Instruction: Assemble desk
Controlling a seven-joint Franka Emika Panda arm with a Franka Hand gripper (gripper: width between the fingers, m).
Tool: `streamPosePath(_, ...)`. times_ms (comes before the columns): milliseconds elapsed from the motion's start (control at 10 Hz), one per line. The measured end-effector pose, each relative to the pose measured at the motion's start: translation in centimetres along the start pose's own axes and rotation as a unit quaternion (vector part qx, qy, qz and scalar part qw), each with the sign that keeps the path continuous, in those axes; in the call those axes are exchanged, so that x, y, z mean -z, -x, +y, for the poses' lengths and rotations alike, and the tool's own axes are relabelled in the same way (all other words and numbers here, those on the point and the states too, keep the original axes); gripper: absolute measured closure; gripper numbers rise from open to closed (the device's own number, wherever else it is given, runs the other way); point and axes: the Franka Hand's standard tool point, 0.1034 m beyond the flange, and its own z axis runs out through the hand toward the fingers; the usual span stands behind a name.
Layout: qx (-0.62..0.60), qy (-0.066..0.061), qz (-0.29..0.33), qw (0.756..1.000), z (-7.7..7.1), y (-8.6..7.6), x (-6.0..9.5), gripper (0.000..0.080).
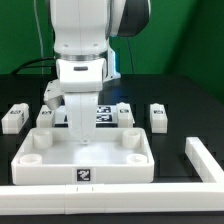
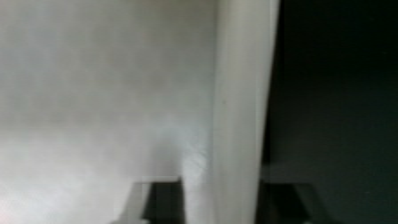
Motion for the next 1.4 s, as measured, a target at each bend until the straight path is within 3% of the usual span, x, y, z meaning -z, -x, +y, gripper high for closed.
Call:
streamPosePath(200, 0.0, 0.004, 0.0, 1.0, 0.2, 0.0, 0.1, 0.0741)
streamPosePath(700, 0.0, 0.005, 0.0, 1.0, 0.3, -0.1, 0.2, 0.0741)
streamPosePath(1100, 0.002, 0.019, 0.011, 1.0, 3.0, -3.9, 0.2, 0.0741)
streamPosePath(1400, -0.01, 0.029, 0.016, 0.999, 4.2, -7.1, 0.3, 0.0741)
